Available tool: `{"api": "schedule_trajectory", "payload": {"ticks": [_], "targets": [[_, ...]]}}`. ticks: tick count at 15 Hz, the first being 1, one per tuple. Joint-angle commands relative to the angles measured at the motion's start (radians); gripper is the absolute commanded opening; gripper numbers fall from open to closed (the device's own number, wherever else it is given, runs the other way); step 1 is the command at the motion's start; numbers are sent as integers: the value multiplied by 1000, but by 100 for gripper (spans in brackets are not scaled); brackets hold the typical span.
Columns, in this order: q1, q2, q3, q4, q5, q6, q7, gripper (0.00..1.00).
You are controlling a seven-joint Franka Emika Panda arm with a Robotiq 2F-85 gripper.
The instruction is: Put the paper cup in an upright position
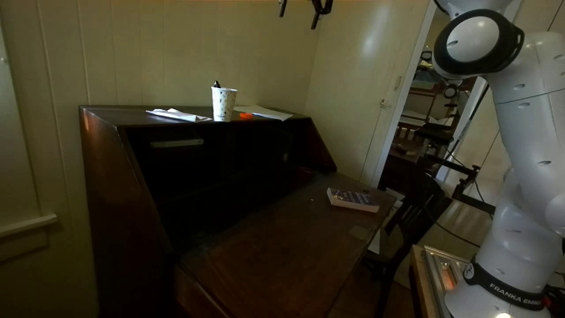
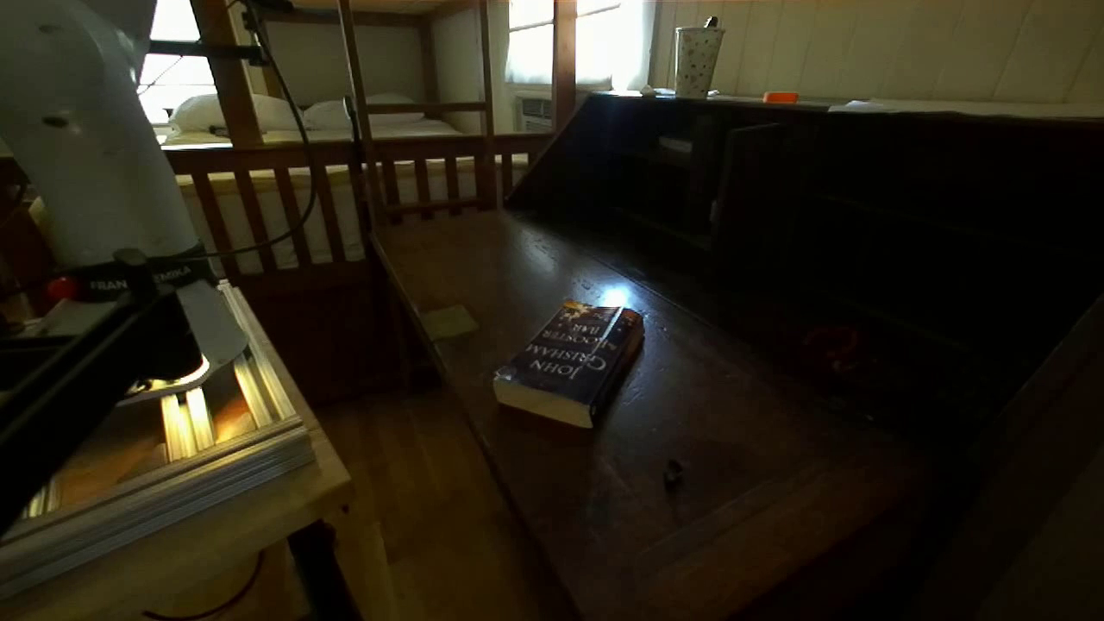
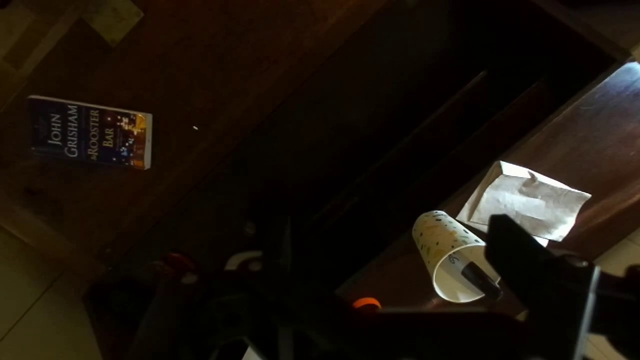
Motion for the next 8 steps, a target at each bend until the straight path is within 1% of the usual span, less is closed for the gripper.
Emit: {"api": "schedule_trajectory", "payload": {"ticks": [1,8], "targets": [[5,-2,-10,-15,5,9,-2,100],[6,5,-10,-16,5,11,-1,100]]}}
